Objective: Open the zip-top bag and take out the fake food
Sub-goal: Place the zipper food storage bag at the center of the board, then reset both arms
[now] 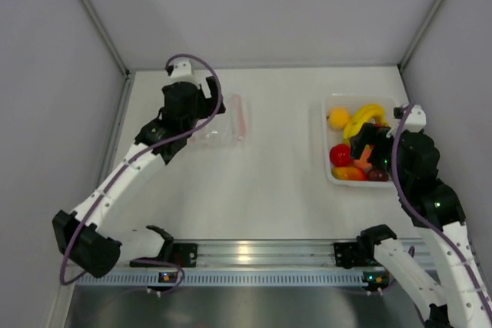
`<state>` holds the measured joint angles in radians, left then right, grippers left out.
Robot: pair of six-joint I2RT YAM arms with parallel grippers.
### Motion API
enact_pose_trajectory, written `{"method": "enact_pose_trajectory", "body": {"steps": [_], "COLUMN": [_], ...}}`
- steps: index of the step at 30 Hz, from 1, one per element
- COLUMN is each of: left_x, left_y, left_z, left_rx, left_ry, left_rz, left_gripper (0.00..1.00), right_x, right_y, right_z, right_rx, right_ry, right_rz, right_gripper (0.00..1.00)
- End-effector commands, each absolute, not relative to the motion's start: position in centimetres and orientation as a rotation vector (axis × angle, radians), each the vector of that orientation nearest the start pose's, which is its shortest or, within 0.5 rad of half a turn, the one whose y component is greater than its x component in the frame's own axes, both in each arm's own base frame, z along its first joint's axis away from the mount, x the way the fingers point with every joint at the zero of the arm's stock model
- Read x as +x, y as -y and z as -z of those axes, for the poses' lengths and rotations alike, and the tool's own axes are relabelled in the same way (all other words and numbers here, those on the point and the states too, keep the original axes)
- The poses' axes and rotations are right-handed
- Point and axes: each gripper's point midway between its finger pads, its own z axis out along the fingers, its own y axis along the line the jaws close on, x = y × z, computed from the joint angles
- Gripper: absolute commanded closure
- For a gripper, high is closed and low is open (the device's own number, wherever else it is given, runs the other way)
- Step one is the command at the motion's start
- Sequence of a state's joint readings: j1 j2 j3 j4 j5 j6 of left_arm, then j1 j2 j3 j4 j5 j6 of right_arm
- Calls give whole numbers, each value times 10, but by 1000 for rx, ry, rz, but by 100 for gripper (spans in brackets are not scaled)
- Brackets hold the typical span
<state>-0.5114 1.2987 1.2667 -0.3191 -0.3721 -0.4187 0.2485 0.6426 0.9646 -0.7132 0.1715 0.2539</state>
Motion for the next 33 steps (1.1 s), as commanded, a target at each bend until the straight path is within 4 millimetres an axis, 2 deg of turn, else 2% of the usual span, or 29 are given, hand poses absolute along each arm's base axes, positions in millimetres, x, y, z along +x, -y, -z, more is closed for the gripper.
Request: {"method": "enact_pose_trajectory", "body": {"steps": [1,2,3,5,6,8,9,11,12,15,18,22,26,33], "left_x": [349,341,328,311,300,283,271,257,247,227,213,202,196,185], "left_y": [131,126,120,110,103,94,90,84,79,65,54,44,37,31], "left_z": [-282,-280,-292,-286,-298,-298,-308,-308,-318,-322,-325,-318,-307,-313], "left_rx": [-205,-200,-196,-165,-167,-140,-125,-84,-83,-67,-41,-23,-32,-59], "left_ry": [-1918,-1920,-1885,-1902,-1870,-1889,-1866,-1876,-1847,-1828,-1786,-1756,-1747,-1695], "left_rz": [218,216,235,213,223,205,228,219,235,215,196,167,159,188], "left_gripper": [2,2,2,2,2,2,2,2,2,2,2,2,2,2], "right_x": [218,215,212,206,204,201,199,196,195,187,179,167,158,153], "right_y": [-14,-14,-14,-17,-17,-15,-13,-12,-12,-12,-11,-1,5,9], "right_z": [-313,-315,-316,-314,-311,-303,-302,-297,-296,-304,-313,-324,-323,-322], "right_rx": [126,126,121,95,92,107,123,131,129,129,102,99,95,94], "right_ry": [-1808,-1798,-1793,-1808,-1823,-1863,-1868,-1860,-1853,-1785,-1740,-1719,-1722,-1692], "right_rz": [-37,-43,-49,-67,-66,-57,-50,-54,-59,-93,-100,-57,-30,-24], "right_gripper": [1,1,1,1,1,1,1,0,1,1,1,1,1,1]}}
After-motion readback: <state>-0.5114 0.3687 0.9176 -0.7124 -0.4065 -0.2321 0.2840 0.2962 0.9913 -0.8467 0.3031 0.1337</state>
